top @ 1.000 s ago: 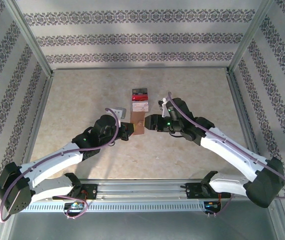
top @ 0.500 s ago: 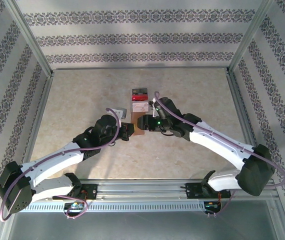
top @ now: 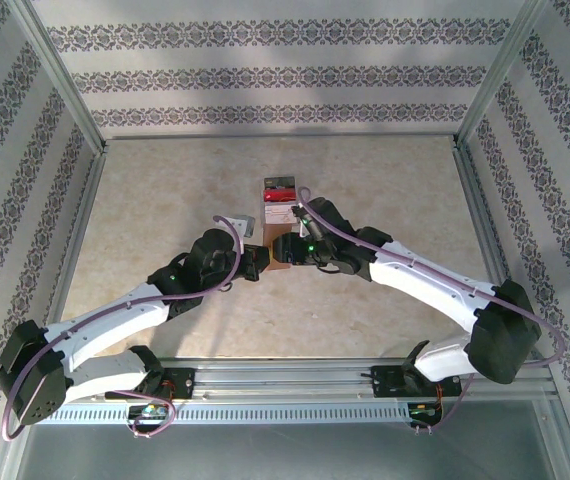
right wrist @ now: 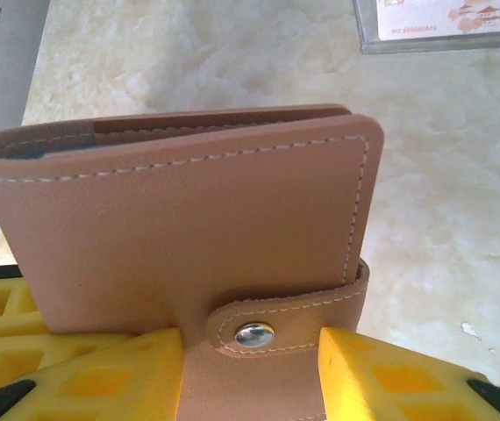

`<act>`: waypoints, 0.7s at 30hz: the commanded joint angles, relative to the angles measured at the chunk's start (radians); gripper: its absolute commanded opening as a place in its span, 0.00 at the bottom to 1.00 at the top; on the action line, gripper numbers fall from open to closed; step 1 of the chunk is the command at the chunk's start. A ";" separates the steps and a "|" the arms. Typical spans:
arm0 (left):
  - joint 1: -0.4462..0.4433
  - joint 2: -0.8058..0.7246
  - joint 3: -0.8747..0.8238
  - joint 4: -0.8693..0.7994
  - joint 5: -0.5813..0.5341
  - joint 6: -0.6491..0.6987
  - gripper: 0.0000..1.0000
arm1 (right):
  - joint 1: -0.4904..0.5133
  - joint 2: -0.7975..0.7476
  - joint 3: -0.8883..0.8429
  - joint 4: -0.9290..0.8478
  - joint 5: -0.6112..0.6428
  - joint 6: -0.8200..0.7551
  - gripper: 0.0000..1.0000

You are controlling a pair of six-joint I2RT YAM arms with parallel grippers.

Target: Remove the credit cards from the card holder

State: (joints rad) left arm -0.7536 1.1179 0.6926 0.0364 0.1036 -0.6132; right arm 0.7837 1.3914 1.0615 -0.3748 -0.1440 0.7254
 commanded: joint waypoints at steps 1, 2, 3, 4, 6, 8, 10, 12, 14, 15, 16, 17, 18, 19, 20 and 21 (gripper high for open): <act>-0.016 -0.001 0.027 0.065 0.042 -0.011 0.00 | -0.001 0.018 0.030 -0.018 0.091 -0.028 0.43; -0.016 0.000 0.028 0.063 0.043 -0.011 0.00 | -0.003 0.019 0.032 -0.024 0.101 -0.033 0.43; -0.017 0.000 0.028 0.063 0.044 -0.010 0.00 | -0.005 0.018 0.034 -0.030 0.112 -0.039 0.42; -0.016 0.000 0.028 0.062 0.044 -0.012 0.00 | -0.009 0.018 0.032 -0.035 0.122 -0.042 0.41; -0.016 -0.003 0.026 0.060 0.042 -0.013 0.00 | -0.016 0.014 0.027 -0.040 0.143 -0.050 0.40; -0.017 -0.003 0.025 0.060 0.041 -0.014 0.00 | -0.024 0.015 0.021 -0.042 0.145 -0.053 0.38; -0.016 -0.002 0.026 0.060 0.040 -0.013 0.00 | -0.029 0.018 0.015 -0.042 0.143 -0.056 0.36; -0.016 -0.003 0.026 0.060 0.038 -0.012 0.00 | -0.030 0.018 0.013 -0.045 0.144 -0.060 0.34; -0.016 0.000 0.028 0.059 0.036 -0.012 0.00 | -0.029 0.019 0.010 -0.045 0.148 -0.060 0.33; -0.016 0.001 0.027 0.060 0.036 -0.013 0.00 | -0.029 0.020 0.011 -0.043 0.149 -0.061 0.32; -0.016 0.001 0.028 0.059 0.035 -0.012 0.00 | -0.029 0.019 0.008 -0.044 0.151 -0.063 0.31; -0.016 0.003 0.027 0.057 0.035 -0.014 0.00 | -0.029 0.019 0.007 -0.045 0.151 -0.063 0.29; -0.016 0.003 0.027 0.057 0.034 -0.014 0.00 | -0.029 0.020 0.008 -0.045 0.150 -0.065 0.27; -0.016 0.003 0.026 0.056 0.032 -0.013 0.00 | -0.029 0.020 0.007 -0.046 0.151 -0.067 0.26; -0.017 0.001 0.026 0.054 0.030 -0.013 0.00 | -0.029 0.022 0.005 -0.048 0.152 -0.067 0.23; -0.016 0.002 0.026 0.055 0.029 -0.014 0.00 | -0.029 0.021 0.004 -0.049 0.153 -0.069 0.21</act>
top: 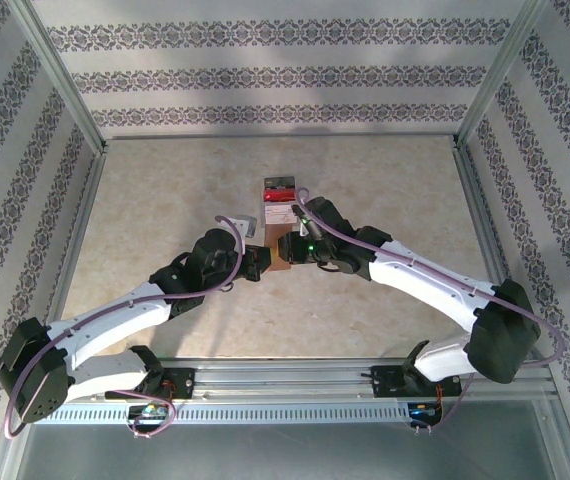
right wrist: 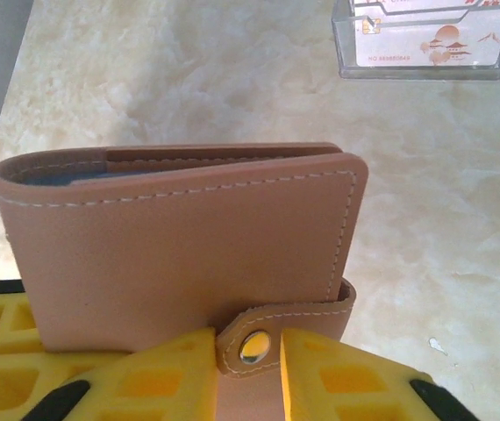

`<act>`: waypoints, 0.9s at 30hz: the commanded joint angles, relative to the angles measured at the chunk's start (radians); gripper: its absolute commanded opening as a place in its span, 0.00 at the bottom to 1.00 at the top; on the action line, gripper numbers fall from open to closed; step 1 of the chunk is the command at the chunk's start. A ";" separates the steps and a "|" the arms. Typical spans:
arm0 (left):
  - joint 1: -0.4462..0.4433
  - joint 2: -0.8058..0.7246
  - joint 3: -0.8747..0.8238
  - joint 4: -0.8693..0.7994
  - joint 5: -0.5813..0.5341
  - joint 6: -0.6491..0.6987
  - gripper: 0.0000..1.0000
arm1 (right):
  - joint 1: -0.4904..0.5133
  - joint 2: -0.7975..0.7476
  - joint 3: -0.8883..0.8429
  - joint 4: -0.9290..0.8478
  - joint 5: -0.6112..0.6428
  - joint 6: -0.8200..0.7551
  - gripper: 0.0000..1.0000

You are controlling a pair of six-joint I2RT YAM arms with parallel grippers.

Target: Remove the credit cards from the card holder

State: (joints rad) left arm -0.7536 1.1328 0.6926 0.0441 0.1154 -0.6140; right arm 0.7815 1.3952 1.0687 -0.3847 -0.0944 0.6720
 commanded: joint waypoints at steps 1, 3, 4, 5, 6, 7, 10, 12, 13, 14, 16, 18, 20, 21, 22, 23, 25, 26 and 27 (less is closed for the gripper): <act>-0.016 -0.015 0.026 0.045 0.014 -0.013 0.00 | -0.027 0.017 -0.005 -0.042 0.104 -0.017 0.18; -0.016 -0.015 0.027 0.040 0.008 -0.016 0.00 | -0.027 0.015 -0.006 -0.048 0.108 -0.020 0.13; -0.016 -0.015 0.028 0.037 0.002 -0.017 0.00 | -0.026 0.012 -0.007 -0.052 0.114 -0.022 0.09; -0.016 -0.017 0.028 0.031 -0.004 -0.019 0.00 | -0.027 0.009 -0.009 -0.057 0.119 -0.024 0.06; -0.016 -0.017 0.028 0.026 -0.010 -0.022 0.00 | -0.028 0.005 -0.010 -0.061 0.122 -0.026 0.03; -0.016 -0.019 0.027 0.023 -0.016 -0.024 0.00 | -0.028 -0.001 -0.014 -0.062 0.123 -0.029 0.00; -0.016 -0.024 0.019 0.023 -0.029 -0.035 0.00 | -0.038 -0.019 -0.030 -0.061 0.115 -0.031 0.00; -0.016 -0.028 0.014 0.021 -0.035 -0.039 0.00 | -0.051 -0.036 -0.047 -0.046 0.093 -0.031 0.00; -0.016 -0.032 0.012 0.020 -0.040 -0.041 0.00 | -0.060 -0.048 -0.059 -0.037 0.079 -0.032 0.00; -0.016 -0.035 0.009 0.020 -0.043 -0.044 0.00 | -0.066 -0.060 -0.071 -0.026 0.066 -0.033 0.00; -0.016 -0.043 0.002 0.022 -0.047 -0.045 0.00 | -0.091 -0.085 -0.100 -0.001 0.026 -0.036 0.00; -0.015 -0.052 -0.001 0.021 -0.048 -0.043 0.00 | -0.114 -0.112 -0.127 0.023 -0.016 -0.043 0.04; -0.015 -0.060 -0.005 0.024 -0.046 -0.043 0.00 | -0.138 -0.139 -0.155 0.054 -0.067 -0.058 0.10; -0.014 -0.066 -0.006 0.025 -0.041 -0.040 0.00 | -0.152 -0.155 -0.169 0.066 -0.094 -0.062 0.14; -0.013 -0.075 -0.010 0.030 -0.034 -0.036 0.00 | -0.171 -0.172 -0.186 0.084 -0.131 -0.072 0.20; -0.011 -0.082 -0.012 0.035 -0.026 -0.034 0.00 | -0.189 -0.188 -0.201 0.100 -0.169 -0.079 0.25; -0.004 -0.103 -0.017 0.048 -0.003 -0.032 0.00 | -0.246 -0.235 -0.242 0.148 -0.277 -0.087 0.34; -0.001 -0.114 -0.022 0.055 0.005 -0.032 0.00 | -0.274 -0.255 -0.265 0.177 -0.331 -0.086 0.39; 0.004 -0.126 -0.029 0.065 0.016 -0.033 0.00 | -0.301 -0.288 -0.292 0.212 -0.397 -0.082 0.44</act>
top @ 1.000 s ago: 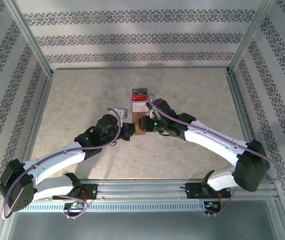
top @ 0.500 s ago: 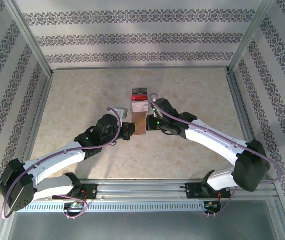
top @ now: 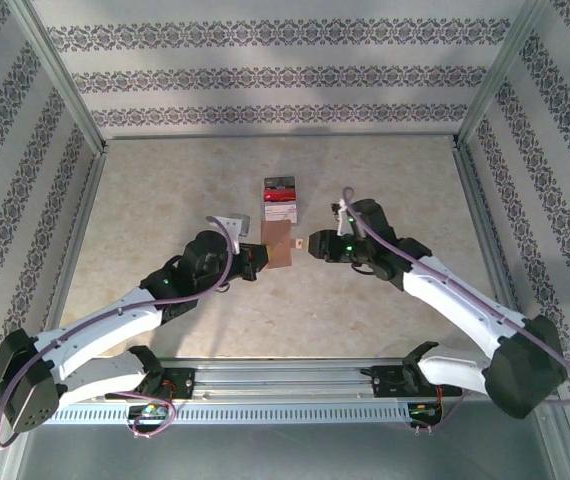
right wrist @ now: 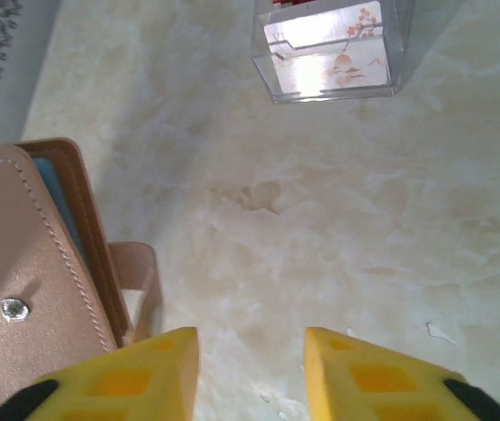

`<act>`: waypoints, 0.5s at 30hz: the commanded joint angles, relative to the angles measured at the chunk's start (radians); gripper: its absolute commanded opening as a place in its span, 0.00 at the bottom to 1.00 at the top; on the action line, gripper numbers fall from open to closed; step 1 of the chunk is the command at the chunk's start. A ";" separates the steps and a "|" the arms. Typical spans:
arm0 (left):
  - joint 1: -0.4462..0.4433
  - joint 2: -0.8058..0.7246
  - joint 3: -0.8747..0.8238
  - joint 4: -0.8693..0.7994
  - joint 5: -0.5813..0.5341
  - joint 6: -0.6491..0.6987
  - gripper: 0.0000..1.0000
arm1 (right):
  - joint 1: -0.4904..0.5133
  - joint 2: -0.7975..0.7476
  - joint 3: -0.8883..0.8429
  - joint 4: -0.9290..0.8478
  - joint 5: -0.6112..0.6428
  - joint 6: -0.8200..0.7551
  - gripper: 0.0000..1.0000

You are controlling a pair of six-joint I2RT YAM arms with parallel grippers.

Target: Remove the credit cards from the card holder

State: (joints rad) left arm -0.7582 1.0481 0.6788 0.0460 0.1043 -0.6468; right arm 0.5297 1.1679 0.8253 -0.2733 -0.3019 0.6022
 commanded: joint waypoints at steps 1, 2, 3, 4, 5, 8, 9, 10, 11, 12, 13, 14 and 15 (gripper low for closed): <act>0.014 -0.056 -0.022 0.080 0.040 -0.002 0.00 | -0.078 -0.091 -0.078 0.143 -0.247 -0.005 0.51; 0.018 -0.067 -0.032 0.097 0.055 -0.005 0.00 | -0.098 -0.116 -0.102 0.185 -0.287 0.004 0.56; 0.024 -0.077 -0.042 0.121 0.071 -0.010 0.00 | -0.115 -0.147 -0.130 0.229 -0.331 0.015 0.63; 0.028 -0.087 -0.054 0.152 0.091 -0.015 0.00 | -0.124 -0.172 -0.151 0.267 -0.357 0.022 0.69; 0.031 -0.094 -0.063 0.177 0.103 -0.020 0.00 | -0.126 -0.191 -0.165 0.289 -0.375 0.026 0.75; 0.032 -0.098 -0.078 0.242 0.148 -0.023 0.00 | -0.121 -0.224 -0.199 0.377 -0.414 0.057 0.83; 0.033 -0.095 -0.078 0.255 0.160 -0.021 0.00 | -0.113 -0.227 -0.205 0.394 -0.410 0.063 0.84; 0.033 -0.090 -0.076 0.263 0.171 -0.021 0.00 | -0.102 -0.225 -0.206 0.399 -0.395 0.061 0.84; 0.033 -0.084 -0.075 0.269 0.178 -0.020 0.00 | -0.089 -0.221 -0.202 0.399 -0.382 0.055 0.84; 0.032 -0.079 -0.070 0.271 0.186 -0.019 0.00 | -0.074 -0.214 -0.194 0.396 -0.363 0.049 0.84; 0.033 -0.071 -0.066 0.271 0.191 -0.017 0.00 | -0.058 -0.204 -0.186 0.397 -0.349 0.044 0.83; 0.033 -0.065 -0.062 0.270 0.195 -0.017 0.00 | -0.046 -0.195 -0.177 0.399 -0.335 0.040 0.83; 0.033 -0.059 -0.059 0.271 0.200 -0.017 0.00 | -0.031 -0.184 -0.164 0.394 -0.316 0.034 0.83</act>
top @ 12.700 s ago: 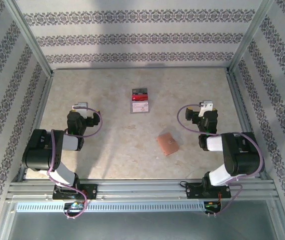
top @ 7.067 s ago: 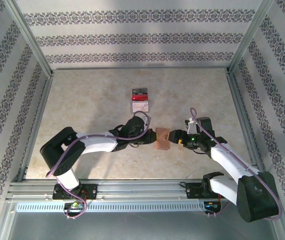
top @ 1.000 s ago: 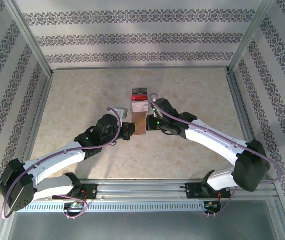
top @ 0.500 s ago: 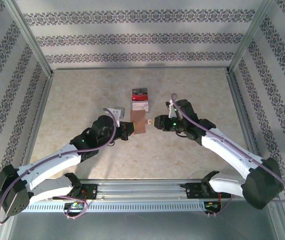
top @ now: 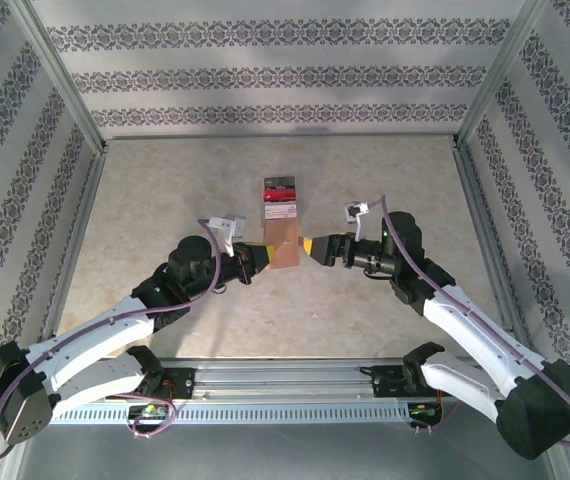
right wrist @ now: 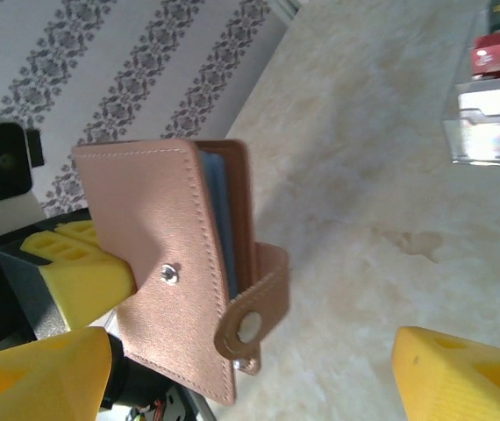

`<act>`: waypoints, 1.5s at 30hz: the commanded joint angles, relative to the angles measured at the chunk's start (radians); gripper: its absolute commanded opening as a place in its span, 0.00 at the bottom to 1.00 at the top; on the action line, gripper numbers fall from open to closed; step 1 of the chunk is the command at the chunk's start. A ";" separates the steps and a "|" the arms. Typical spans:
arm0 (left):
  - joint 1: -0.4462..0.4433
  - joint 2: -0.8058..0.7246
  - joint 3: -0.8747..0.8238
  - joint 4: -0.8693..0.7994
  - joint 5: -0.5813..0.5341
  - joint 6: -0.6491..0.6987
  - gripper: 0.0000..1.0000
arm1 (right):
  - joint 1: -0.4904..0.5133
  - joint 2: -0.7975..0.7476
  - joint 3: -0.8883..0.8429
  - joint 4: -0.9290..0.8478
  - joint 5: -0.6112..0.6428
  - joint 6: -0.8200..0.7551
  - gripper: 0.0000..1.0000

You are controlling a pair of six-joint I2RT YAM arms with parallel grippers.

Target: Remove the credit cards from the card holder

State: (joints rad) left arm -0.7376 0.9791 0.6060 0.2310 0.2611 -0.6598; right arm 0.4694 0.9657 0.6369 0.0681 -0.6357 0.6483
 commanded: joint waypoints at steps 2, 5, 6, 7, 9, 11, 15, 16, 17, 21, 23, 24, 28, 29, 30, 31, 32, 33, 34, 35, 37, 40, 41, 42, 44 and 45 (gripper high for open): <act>0.012 0.018 0.015 0.095 0.047 -0.006 0.00 | 0.046 0.043 0.047 0.040 0.037 -0.026 0.80; 0.011 0.025 0.011 0.108 0.046 -0.012 0.00 | 0.052 0.075 0.064 0.024 0.061 -0.037 0.74; 0.012 0.026 0.011 0.110 0.044 -0.014 0.00 | 0.050 0.081 0.065 0.018 0.065 -0.040 0.72; 0.012 0.028 0.009 0.110 0.040 -0.018 0.00 | 0.051 0.085 0.064 0.011 0.065 -0.045 0.71; 0.012 0.030 0.007 0.111 0.037 -0.021 0.00 | 0.051 0.084 0.062 -0.004 0.070 -0.050 0.67; 0.012 0.032 0.005 0.110 0.031 -0.027 0.00 | 0.051 0.079 0.059 -0.018 0.078 -0.054 0.63; 0.012 0.032 -0.002 0.111 0.018 -0.030 0.00 | 0.050 0.067 0.059 -0.051 0.101 -0.071 0.53; 0.012 0.033 -0.002 0.110 0.017 -0.030 0.00 | 0.049 0.064 0.058 -0.058 0.106 -0.074 0.51; 0.011 0.033 -0.002 0.110 0.016 -0.031 0.00 | 0.048 0.063 0.058 -0.064 0.110 -0.076 0.49; 0.012 0.035 -0.004 0.119 0.025 -0.035 0.00 | 0.037 0.058 0.054 -0.068 0.109 -0.075 0.42; 0.011 0.034 -0.007 0.131 0.031 -0.040 0.00 | 0.021 0.050 0.047 -0.061 0.087 -0.071 0.39; 0.012 0.033 -0.012 0.144 0.038 -0.044 0.00 | 0.006 0.044 0.039 -0.049 0.060 -0.065 0.38; 0.012 0.024 -0.025 0.191 0.068 -0.058 0.00 | -0.069 0.013 -0.004 0.023 -0.057 -0.031 0.36; 0.012 0.023 -0.027 0.201 0.076 -0.061 0.00 | -0.081 0.007 -0.010 0.032 -0.077 -0.026 0.36; 0.012 0.022 -0.029 0.213 0.085 -0.061 0.00 | -0.092 0.002 -0.016 0.043 -0.101 -0.021 0.36; 0.011 0.021 -0.032 0.227 0.094 -0.064 0.00 | -0.098 -0.001 -0.021 0.055 -0.126 -0.016 0.36; 0.012 0.021 -0.033 0.238 0.102 -0.065 0.00 | -0.102 -0.005 -0.022 0.060 -0.141 -0.013 0.37; 0.012 0.021 -0.034 0.249 0.113 -0.067 0.00 | -0.103 -0.004 -0.022 0.062 -0.153 -0.012 0.36; 0.012 0.024 -0.034 0.261 0.120 -0.068 0.00 | -0.103 -0.003 -0.020 0.061 -0.163 -0.012 0.36; 0.012 0.025 -0.034 0.267 0.126 -0.069 0.00 | -0.103 -0.002 -0.020 0.061 -0.171 -0.012 0.37; 0.012 0.033 -0.032 0.284 0.138 -0.073 0.00 | -0.102 0.002 -0.022 0.058 -0.175 -0.015 0.37; 0.012 0.045 -0.036 0.319 0.159 -0.084 0.00 | -0.103 0.007 -0.028 0.059 -0.176 -0.019 0.37; 0.012 0.050 -0.037 0.334 0.168 -0.090 0.00 | -0.104 0.009 -0.029 0.060 -0.180 -0.019 0.37; 0.012 0.054 -0.038 0.351 0.178 -0.094 0.00 | -0.104 0.012 -0.032 0.064 -0.189 -0.019 0.37; 0.012 0.063 -0.040 0.378 0.197 -0.101 0.00 | -0.108 0.013 -0.041 0.095 -0.226 -0.006 0.37; 0.012 0.067 -0.041 0.387 0.205 -0.104 0.00 | -0.111 0.014 -0.045 0.108 -0.239 0.003 0.37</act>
State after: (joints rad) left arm -0.7376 1.0405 0.5720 0.4931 0.4152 -0.7414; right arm 0.3683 0.9768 0.6140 0.1146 -0.8074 0.6334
